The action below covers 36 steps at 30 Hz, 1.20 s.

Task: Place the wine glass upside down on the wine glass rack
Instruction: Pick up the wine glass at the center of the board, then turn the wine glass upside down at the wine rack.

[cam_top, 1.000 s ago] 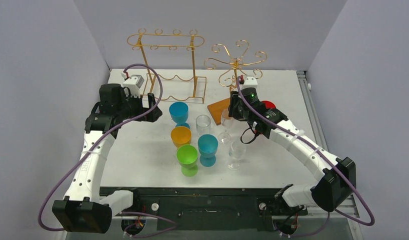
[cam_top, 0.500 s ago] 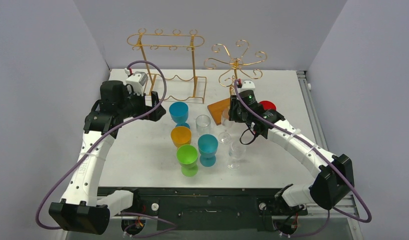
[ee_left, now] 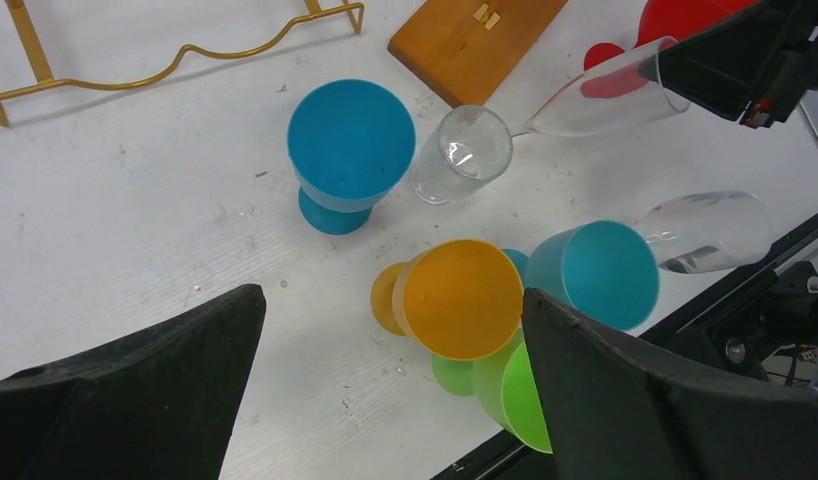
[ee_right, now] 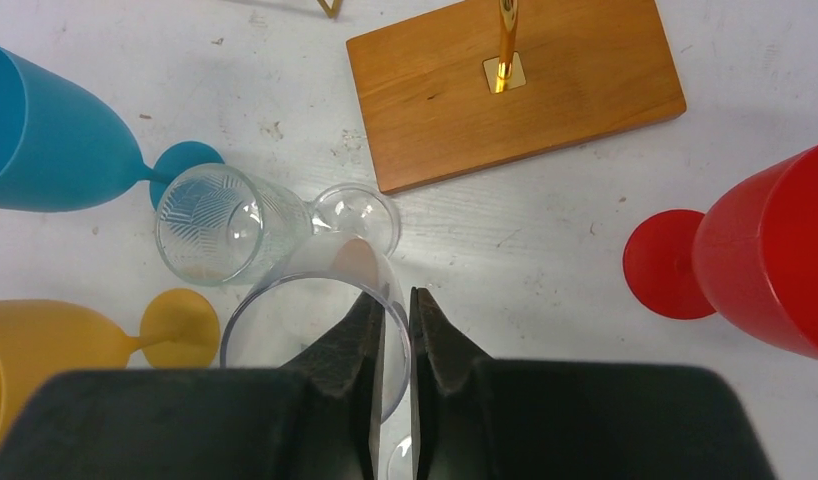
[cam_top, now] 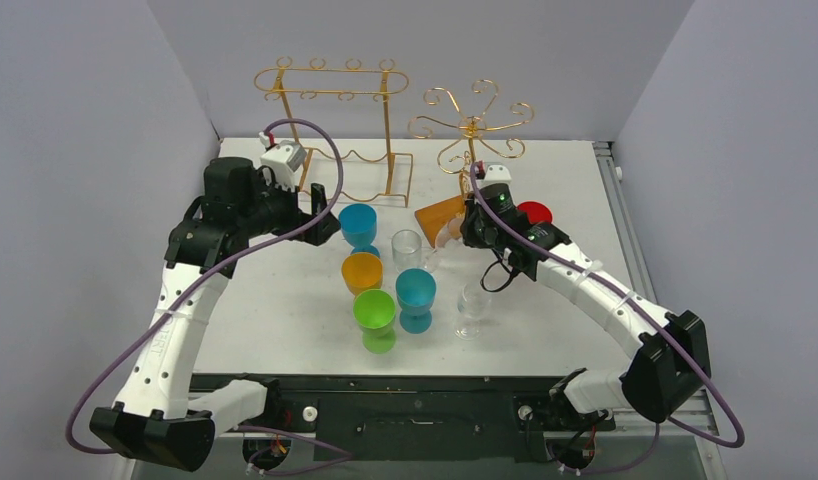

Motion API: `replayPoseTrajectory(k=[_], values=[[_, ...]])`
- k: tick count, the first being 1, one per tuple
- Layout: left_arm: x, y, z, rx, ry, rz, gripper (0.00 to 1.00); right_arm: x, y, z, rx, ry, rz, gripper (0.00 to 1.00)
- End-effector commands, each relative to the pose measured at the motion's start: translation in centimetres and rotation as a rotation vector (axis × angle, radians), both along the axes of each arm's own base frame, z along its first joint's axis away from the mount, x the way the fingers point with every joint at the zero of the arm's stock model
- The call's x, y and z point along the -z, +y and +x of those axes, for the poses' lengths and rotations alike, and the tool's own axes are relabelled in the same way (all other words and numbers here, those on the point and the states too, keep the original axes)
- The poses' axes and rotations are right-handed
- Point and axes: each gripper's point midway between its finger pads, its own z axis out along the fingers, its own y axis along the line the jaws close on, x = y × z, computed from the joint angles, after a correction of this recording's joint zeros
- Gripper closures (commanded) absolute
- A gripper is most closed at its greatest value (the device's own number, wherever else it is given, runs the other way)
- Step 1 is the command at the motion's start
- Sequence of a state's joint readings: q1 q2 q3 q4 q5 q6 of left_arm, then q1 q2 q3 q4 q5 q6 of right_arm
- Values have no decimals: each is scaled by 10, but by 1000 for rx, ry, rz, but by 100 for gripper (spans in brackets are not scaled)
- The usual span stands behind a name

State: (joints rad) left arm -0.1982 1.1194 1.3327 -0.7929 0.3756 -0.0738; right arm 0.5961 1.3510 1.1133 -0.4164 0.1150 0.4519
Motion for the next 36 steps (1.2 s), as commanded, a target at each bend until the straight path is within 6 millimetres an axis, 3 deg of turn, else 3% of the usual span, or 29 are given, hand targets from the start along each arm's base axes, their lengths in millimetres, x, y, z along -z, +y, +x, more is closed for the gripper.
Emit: replayPoseTrajectory(k=[1,8,12,16,22,27,35,36], values=[[-29,-16,-9,81,-50,-7,0,-10,-14,-6,17,-15,-19,100],[-47,-38,-19,182,-69,-30,2,-61,-36,-20,24,-104,-13,100],[-59,-55,-30,247,-84,-65,4,-101,-47,-38,6,-167,2,100],[-64,-71,-44,314,-114,-86,4,-153,-53,-64,-53,-250,58,100],[-62,-89,-61,372,-96,-112,4,-218,-31,-104,-213,-367,225,100],[-64,-101,-65,411,-67,-163,4,-265,-12,-116,-289,-485,380,100],[-75,-112,-59,442,-68,-201,1,-294,15,-122,-372,-564,511,100],[-76,-114,-58,448,-73,-203,5,-294,19,-122,-383,-562,520,100]])
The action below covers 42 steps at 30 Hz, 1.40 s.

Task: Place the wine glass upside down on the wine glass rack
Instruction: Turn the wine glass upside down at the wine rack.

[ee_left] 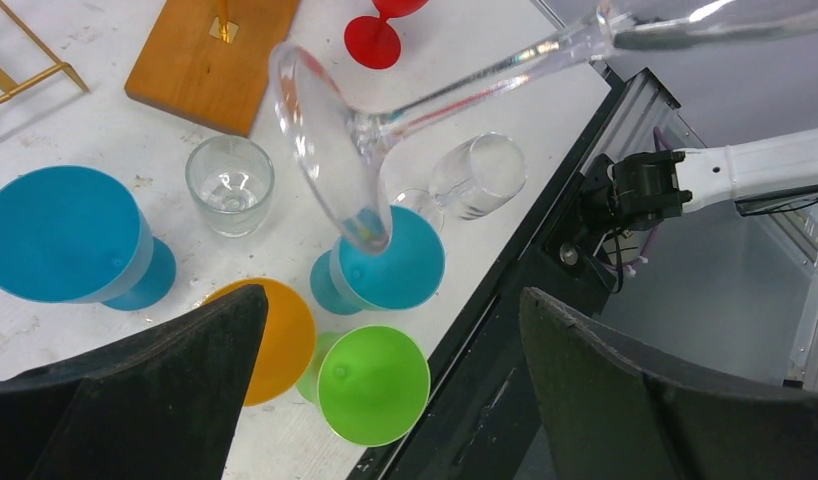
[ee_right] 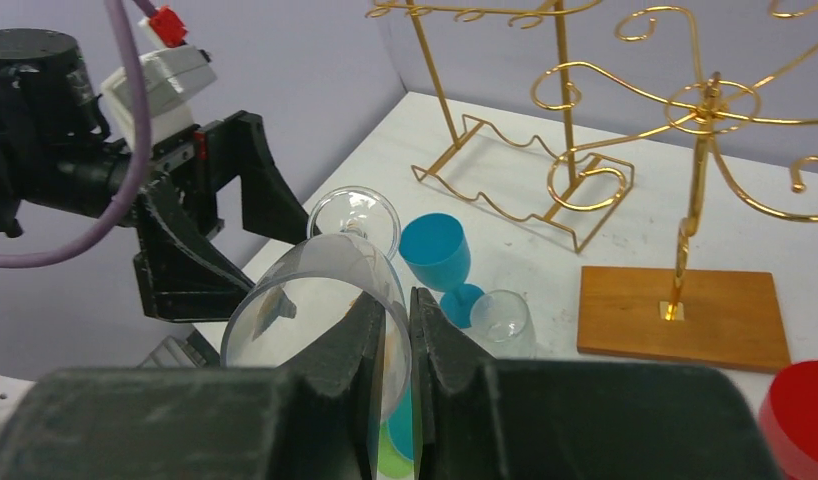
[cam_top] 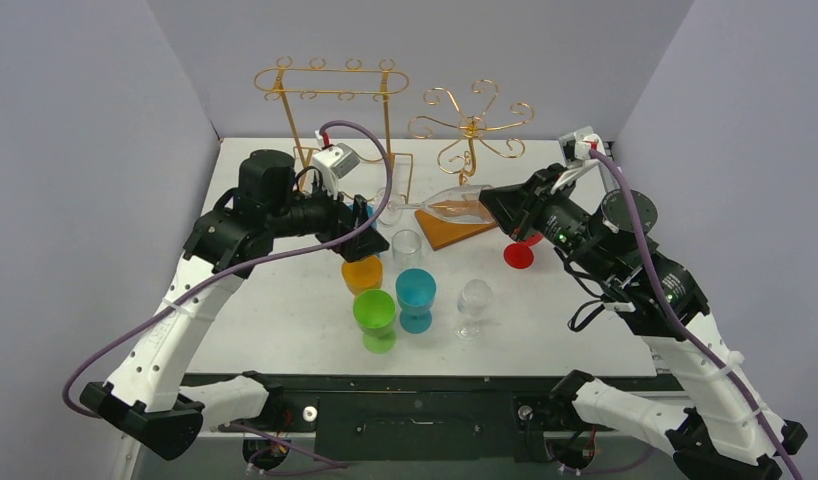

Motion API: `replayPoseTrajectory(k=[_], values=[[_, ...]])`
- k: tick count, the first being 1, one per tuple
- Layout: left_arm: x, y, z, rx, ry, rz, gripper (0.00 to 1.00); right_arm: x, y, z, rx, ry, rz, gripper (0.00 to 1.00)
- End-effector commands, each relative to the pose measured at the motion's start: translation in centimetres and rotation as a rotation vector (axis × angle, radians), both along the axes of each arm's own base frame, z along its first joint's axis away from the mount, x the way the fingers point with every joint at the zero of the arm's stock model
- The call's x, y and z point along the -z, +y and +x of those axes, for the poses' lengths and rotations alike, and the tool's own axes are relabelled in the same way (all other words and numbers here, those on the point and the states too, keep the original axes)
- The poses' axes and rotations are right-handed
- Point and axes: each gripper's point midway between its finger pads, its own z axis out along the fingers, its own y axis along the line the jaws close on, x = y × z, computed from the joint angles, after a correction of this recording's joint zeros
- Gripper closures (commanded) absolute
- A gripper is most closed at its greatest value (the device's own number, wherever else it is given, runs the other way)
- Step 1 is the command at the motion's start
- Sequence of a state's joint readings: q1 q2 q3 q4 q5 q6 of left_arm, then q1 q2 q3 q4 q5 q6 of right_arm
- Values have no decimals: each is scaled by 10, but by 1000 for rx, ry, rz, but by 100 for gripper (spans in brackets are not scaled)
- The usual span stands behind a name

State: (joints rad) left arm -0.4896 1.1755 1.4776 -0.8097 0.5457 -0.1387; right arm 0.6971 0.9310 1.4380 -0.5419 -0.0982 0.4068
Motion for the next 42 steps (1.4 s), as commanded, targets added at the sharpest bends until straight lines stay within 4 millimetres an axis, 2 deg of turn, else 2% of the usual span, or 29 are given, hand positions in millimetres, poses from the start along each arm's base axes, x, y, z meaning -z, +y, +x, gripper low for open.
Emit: replayPoseTrajectory(k=[1,6,12,16,18,20,25,27,29,32,35,39,42], values=[[-31,-11,4,39,-71,-76,9,-35,22,-6,-88,-90,128,100],[-36,-15,6,58,-82,-100,35,-29,30,-8,-113,-89,139,100],[-45,-12,12,63,-106,-130,61,-26,34,-11,-135,-87,155,100],[-49,-14,11,95,-106,-146,92,-22,35,-11,-140,-83,153,100],[-50,-13,14,87,-126,-138,100,-18,35,-11,-142,-79,146,100],[-54,-10,19,72,-158,-125,100,-12,36,-12,-145,-69,131,97],[-75,-1,38,34,-307,-68,100,9,30,-17,-149,-44,56,58],[-86,5,45,42,-439,-10,100,17,19,-19,-129,-39,11,47],[-96,12,50,48,-573,52,100,22,7,-20,-106,-41,-35,39],[-109,20,57,69,-784,156,100,23,-12,-19,-89,-38,-79,34],[-115,26,60,88,-939,251,100,19,-20,-25,-117,-47,-122,31],[-124,25,57,120,-1108,328,100,14,-14,-27,-171,-59,-164,31],[-132,22,52,146,-1197,352,100,5,0,-25,-231,-73,-138,30]])
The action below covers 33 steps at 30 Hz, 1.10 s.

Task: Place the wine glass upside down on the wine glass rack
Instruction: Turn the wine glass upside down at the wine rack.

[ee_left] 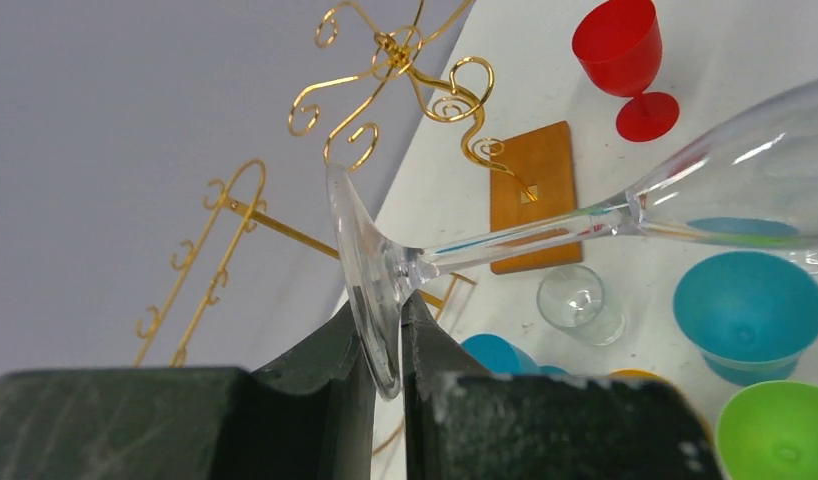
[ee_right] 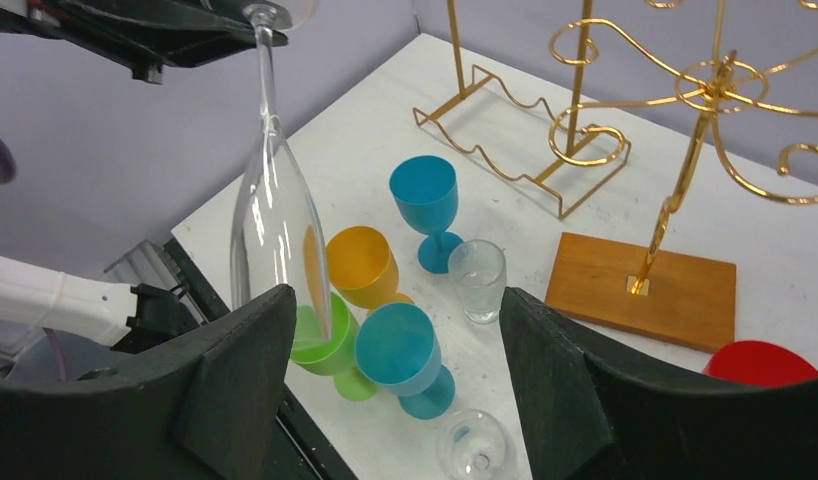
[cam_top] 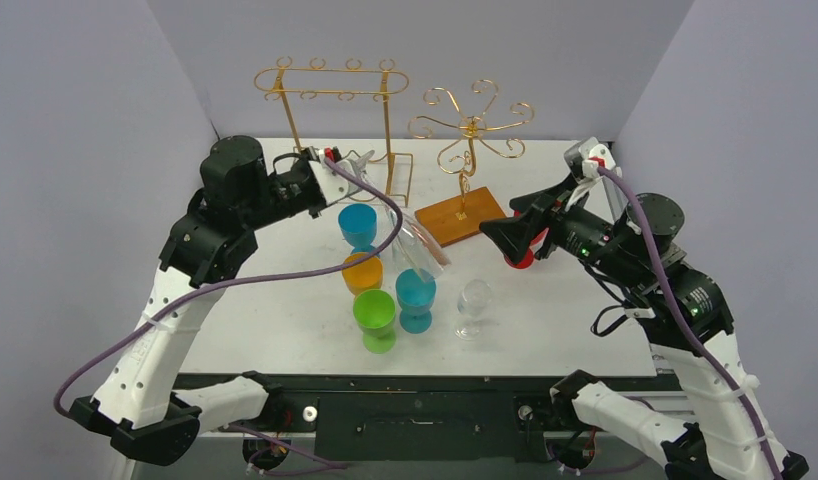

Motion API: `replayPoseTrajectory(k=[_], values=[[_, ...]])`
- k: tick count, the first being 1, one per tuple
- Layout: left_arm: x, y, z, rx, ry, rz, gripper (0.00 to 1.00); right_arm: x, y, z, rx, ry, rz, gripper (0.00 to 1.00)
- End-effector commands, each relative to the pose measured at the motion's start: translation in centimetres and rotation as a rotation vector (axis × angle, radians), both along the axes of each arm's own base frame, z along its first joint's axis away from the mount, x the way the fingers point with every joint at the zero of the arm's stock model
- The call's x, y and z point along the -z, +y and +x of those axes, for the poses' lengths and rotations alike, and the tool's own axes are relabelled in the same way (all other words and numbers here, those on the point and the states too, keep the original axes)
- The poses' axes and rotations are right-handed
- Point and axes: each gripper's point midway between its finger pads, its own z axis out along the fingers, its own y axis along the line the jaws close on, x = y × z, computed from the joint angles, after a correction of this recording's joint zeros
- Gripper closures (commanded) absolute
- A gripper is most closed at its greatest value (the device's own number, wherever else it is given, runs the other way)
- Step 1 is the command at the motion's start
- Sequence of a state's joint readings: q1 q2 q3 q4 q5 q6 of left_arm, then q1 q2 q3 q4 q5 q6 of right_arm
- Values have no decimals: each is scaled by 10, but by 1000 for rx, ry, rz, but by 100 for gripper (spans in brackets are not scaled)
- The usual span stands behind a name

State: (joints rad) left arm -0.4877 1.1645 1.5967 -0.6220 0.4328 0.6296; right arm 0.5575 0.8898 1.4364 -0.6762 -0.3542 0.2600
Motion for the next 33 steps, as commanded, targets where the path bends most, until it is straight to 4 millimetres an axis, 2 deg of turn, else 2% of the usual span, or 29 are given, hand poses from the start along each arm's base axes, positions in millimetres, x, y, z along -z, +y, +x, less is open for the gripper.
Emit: replayPoseTrajectory(k=[1,2,6,10,15,20,25,29,32,33], values=[[-44,-1,-5,39,-307,64,100,-22,24,-7,-150,-52,28,29],[-46,-2,-6,45,-325,69,100,-25,32,-7,-181,-51,44,29],[-51,-8,-13,79,-406,116,100,-8,72,-10,-280,-49,-49,22],[-55,-13,-21,105,-483,152,100,9,90,-10,-331,-19,-78,21],[-59,-18,-31,130,-585,185,100,19,101,-14,-386,-18,-52,20],[-66,-26,-38,144,-676,196,100,49,114,-8,-425,41,-104,20],[-72,-28,-38,134,-698,191,100,59,126,-13,-476,28,-105,19],[-78,-32,-39,133,-723,169,100,68,126,-6,-445,15,-109,19],[-76,-34,-39,137,-725,180,100,64,119,6,-353,-33,-77,30],[-75,-35,-40,140,-722,182,100,62,115,11,-318,-55,-61,36]])
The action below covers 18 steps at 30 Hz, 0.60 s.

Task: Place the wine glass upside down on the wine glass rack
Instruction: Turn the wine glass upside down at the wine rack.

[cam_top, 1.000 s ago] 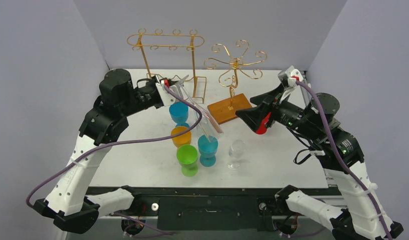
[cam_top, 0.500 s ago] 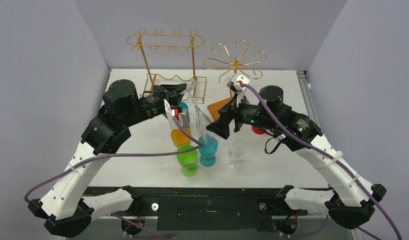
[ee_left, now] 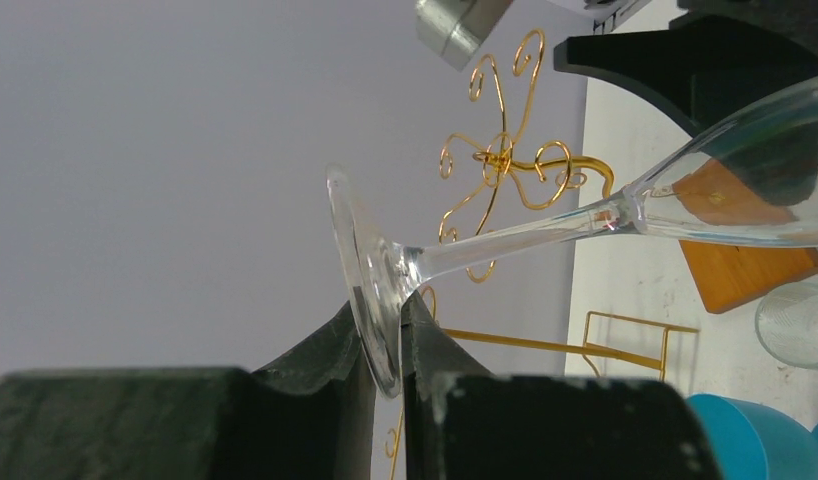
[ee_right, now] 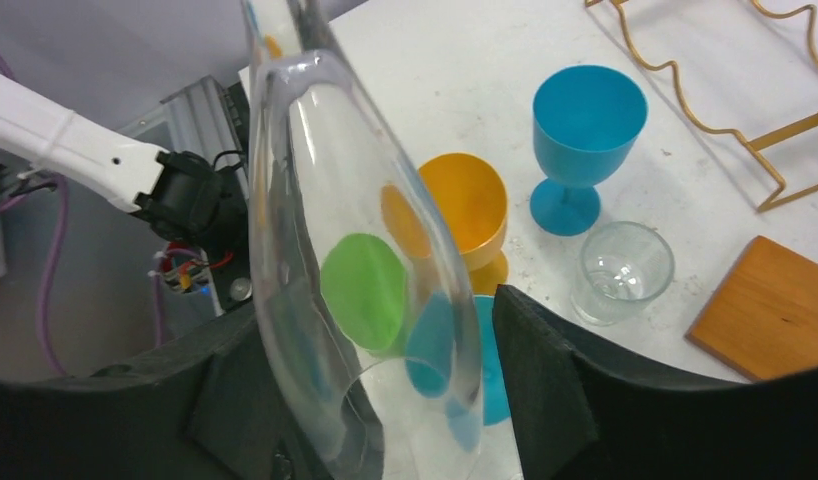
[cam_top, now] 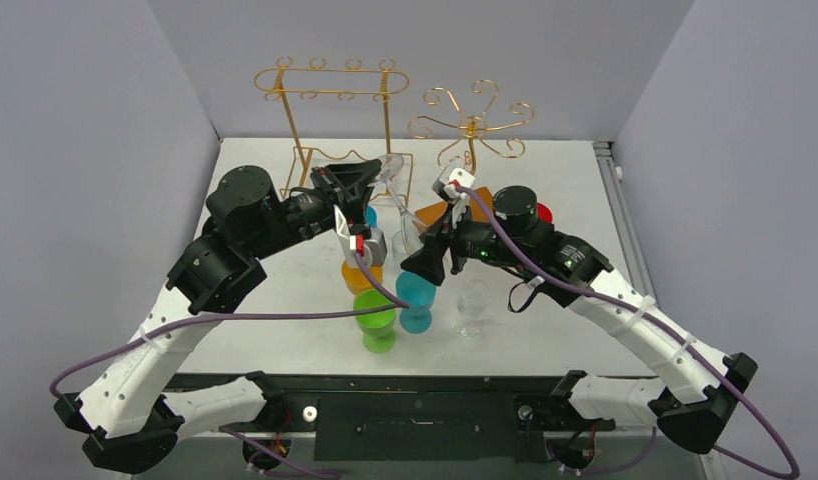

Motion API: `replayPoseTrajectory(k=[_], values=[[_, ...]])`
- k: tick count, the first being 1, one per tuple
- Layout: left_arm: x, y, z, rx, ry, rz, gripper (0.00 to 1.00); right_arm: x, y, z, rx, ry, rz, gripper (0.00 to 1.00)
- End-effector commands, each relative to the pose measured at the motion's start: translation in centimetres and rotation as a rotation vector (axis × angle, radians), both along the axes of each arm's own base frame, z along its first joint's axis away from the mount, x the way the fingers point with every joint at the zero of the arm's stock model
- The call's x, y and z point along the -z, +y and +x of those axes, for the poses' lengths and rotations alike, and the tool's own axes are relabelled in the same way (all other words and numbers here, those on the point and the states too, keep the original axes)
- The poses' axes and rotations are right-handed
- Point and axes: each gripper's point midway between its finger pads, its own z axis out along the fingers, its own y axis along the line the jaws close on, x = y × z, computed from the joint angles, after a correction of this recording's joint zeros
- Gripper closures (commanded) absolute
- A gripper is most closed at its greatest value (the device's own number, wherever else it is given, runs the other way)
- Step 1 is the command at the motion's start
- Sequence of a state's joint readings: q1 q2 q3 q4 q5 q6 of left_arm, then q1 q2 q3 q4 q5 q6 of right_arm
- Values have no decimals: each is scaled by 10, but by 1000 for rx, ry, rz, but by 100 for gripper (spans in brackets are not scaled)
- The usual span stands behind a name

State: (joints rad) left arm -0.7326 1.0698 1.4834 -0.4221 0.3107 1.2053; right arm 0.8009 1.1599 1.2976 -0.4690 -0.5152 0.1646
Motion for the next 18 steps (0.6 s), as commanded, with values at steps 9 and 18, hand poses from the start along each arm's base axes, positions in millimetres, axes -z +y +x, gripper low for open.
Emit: replayPoseTrajectory(k=[9,18], values=[[-8,-9,-3,-36,82,-85,8,-20,-59,64,416,-235,215,73],[34,-9,12,-176,463,-179,4,20,-113,103,654,-293,189,80]])
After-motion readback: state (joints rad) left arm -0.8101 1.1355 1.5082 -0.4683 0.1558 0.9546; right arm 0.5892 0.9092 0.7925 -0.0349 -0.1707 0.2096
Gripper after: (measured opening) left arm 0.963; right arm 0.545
